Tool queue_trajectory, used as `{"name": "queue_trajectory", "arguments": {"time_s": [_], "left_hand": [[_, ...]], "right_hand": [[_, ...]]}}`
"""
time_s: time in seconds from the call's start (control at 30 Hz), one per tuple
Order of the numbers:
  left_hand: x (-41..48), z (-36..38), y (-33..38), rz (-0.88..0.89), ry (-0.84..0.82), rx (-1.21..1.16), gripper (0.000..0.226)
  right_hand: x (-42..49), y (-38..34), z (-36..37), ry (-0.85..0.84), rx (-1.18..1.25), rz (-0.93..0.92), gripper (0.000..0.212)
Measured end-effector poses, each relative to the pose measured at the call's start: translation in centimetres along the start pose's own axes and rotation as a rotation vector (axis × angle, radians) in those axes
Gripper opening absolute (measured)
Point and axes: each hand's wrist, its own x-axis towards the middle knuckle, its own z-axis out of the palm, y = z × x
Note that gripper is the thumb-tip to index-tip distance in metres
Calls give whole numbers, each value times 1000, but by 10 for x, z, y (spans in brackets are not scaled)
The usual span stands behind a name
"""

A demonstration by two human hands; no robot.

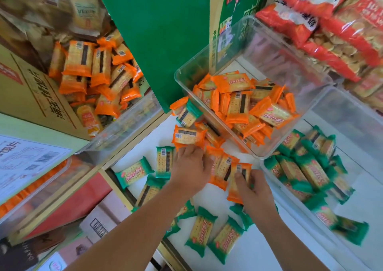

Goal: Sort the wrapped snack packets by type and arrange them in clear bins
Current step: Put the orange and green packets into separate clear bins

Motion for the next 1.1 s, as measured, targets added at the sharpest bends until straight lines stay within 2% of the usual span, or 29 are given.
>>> {"name": "queue_trajectory", "arguments": {"time_s": [0.13,0.27,0.33,0.4,0.53,0.67,0.77,0.9,0.97,1.03,1.1], "left_hand": [[0,6,11,-130,29,54,37],[-11,1,0,-210,166,-12,57],[-13,-2,-6,-298,61,33,74],[-10,-3,-8,-310,-32,55,81],[-6,-3,-5,-227,7,-27,76],[-4,-11,-6,-323,3,-230,82],[-1,-20,-9,-389,-15,-376,93],[4,-21,-21,-476,-211,-535,105],[9,-24,-22,-439,-318,-500,99],[15,-29,-19,-381,-384,-431,86],[23,-34,-13,-359,-422,-467,69]], "right_hand": [[9,-18,18,17,161,132,24],[19,-27,25,111,235,173,22],[22,-26,30,135,263,163,21],[22,-26,37,142,244,144,25],[20,-27,40,95,212,131,35],[18,-22,42,64,239,116,52],[14,-21,44,44,239,117,43],[8,-20,40,27,306,108,26],[6,-21,37,-20,303,103,23],[5,-21,37,-73,300,104,24],[4,-20,36,-115,291,105,25]]}}
